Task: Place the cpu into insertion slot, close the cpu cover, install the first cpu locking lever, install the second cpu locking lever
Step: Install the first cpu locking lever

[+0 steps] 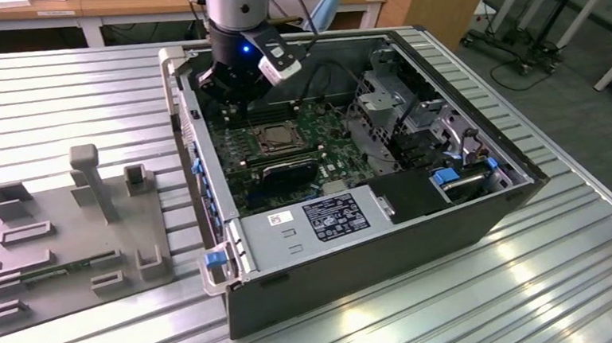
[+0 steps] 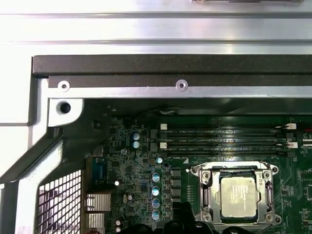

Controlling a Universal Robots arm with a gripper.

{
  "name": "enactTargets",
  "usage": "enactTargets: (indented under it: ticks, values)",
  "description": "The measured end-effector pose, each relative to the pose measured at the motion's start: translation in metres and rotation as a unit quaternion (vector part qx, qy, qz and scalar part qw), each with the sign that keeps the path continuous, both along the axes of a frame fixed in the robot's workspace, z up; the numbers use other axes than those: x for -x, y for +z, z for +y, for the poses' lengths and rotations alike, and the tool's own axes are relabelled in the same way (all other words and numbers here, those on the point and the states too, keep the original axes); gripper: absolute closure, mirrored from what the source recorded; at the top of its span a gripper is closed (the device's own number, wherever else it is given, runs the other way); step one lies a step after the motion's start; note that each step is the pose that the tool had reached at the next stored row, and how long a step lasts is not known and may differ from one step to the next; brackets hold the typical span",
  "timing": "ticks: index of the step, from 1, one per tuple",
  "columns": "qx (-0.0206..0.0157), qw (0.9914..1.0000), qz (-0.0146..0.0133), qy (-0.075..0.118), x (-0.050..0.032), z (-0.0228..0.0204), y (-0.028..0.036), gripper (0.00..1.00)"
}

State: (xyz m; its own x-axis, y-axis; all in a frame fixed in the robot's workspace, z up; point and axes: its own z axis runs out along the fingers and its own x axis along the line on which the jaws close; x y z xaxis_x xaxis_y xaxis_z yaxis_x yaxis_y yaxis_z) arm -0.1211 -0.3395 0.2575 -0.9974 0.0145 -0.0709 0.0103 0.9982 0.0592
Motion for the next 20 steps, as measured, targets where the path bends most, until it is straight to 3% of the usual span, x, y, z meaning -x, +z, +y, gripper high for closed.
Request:
enactTargets:
  ticks: [4,9,12,14,20]
  values:
    - [-0.0062,0.99998,0.0000,0.000,0.0000,0.0000,0.0000,0.89]
    - [-0.0109,0.99994,-0.0002,0.000,0.0004,0.0000,0.0000,0.89]
    - [-0.0217,0.99976,-0.0003,0.000,0.0010,0.0000,-0.0001,0.89]
    - [-0.0322,0.99948,-0.0002,0.000,0.0014,0.0000,-0.0002,0.89]
    - [-0.0367,0.99933,-0.0005,0.000,0.0042,0.0000,-0.0004,0.89]
